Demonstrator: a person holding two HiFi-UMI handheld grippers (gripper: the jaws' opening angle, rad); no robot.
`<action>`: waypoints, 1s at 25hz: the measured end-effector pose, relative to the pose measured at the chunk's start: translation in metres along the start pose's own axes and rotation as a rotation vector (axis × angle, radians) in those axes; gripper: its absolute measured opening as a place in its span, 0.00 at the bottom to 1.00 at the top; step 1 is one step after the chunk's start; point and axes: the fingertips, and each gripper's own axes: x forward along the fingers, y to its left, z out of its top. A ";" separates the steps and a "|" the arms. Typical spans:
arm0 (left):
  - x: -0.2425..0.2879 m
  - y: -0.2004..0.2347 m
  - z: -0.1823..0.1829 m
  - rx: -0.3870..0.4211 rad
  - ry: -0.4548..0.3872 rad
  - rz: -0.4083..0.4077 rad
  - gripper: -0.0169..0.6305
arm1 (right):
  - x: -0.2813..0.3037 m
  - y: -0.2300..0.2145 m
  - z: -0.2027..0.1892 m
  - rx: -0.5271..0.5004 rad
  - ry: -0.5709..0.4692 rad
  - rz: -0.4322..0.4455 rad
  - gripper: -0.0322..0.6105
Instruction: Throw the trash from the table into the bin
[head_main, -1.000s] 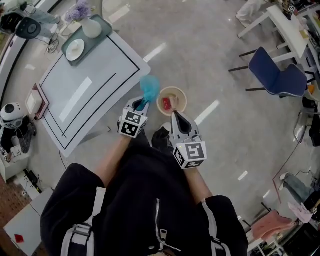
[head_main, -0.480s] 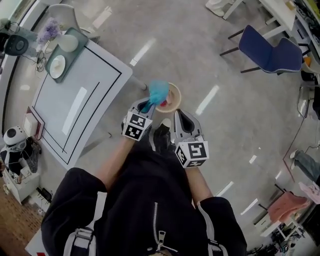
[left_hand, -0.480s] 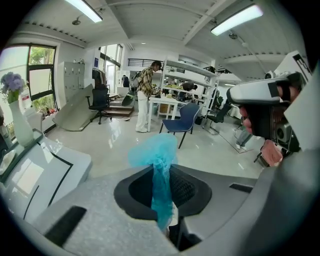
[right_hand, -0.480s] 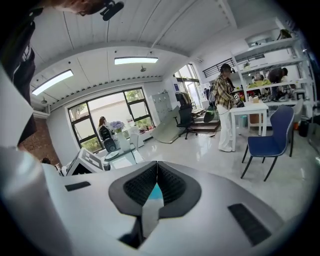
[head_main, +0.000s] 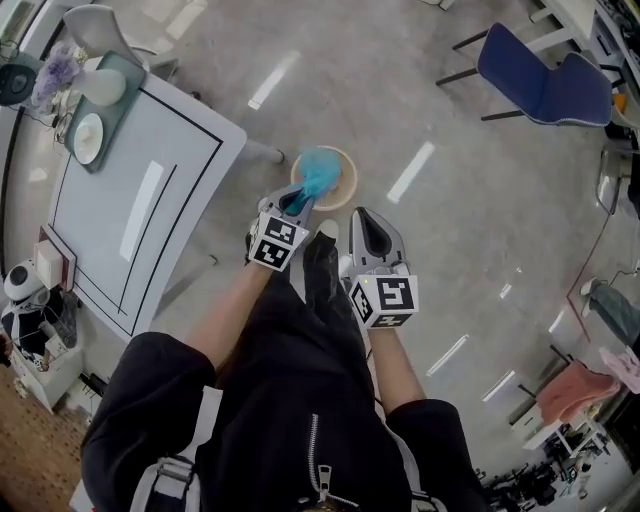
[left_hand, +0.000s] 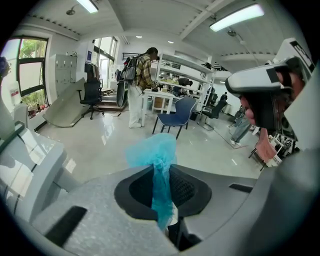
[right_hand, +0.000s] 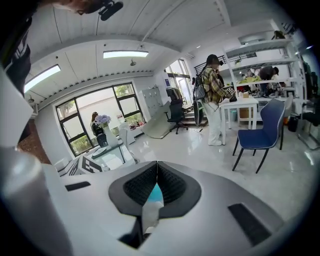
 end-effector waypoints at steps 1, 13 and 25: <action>0.007 0.002 -0.006 -0.003 0.006 -0.001 0.09 | 0.001 -0.004 -0.002 0.004 0.000 -0.012 0.06; 0.082 0.019 -0.053 -0.034 0.031 0.009 0.09 | 0.018 -0.040 -0.017 0.019 0.016 -0.089 0.06; 0.129 0.046 -0.086 -0.051 0.026 -0.011 0.09 | 0.100 -0.056 -0.065 -0.052 0.039 -0.097 0.06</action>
